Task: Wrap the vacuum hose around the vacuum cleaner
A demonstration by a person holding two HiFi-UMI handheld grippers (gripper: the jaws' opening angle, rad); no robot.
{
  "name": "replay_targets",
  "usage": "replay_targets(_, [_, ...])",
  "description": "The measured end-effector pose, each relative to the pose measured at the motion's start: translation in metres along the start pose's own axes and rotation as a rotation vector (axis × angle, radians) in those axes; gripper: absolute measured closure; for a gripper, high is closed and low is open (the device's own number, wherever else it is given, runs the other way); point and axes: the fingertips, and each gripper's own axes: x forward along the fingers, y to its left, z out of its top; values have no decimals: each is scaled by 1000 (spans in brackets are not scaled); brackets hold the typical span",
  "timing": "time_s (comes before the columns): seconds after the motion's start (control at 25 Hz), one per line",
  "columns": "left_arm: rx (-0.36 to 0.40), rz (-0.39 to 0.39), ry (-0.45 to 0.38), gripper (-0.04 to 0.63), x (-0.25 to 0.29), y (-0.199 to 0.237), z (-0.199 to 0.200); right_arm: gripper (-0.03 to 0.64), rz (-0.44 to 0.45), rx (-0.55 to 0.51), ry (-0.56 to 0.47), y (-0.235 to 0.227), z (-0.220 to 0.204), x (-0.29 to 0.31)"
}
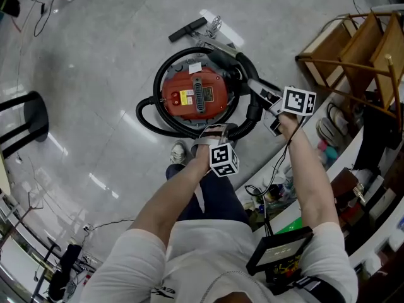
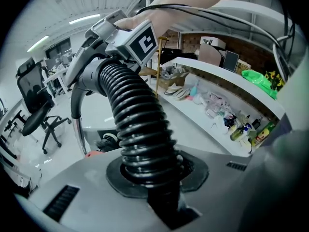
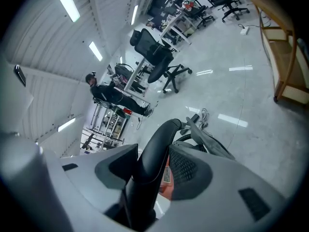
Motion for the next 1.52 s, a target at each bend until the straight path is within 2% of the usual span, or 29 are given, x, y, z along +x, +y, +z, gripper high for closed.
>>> replay_targets(0.64, [26,-64,61,517,33,-44,-29,416,-30,11,45,-41,-45,-10])
replay_targets(1.0, [64,-115,140,515,51,-73,-60,417,-62,15,93,-65,-80,-11])
replay_targets(1.28, [74,-83,166,509,59,-74,-71,416,-45,-8,62,-68,-84,-10])
replay_targets(1.52, [63,-55,145,480,52,-67,-67,416,-90,-65,77,-73,-84,-11])
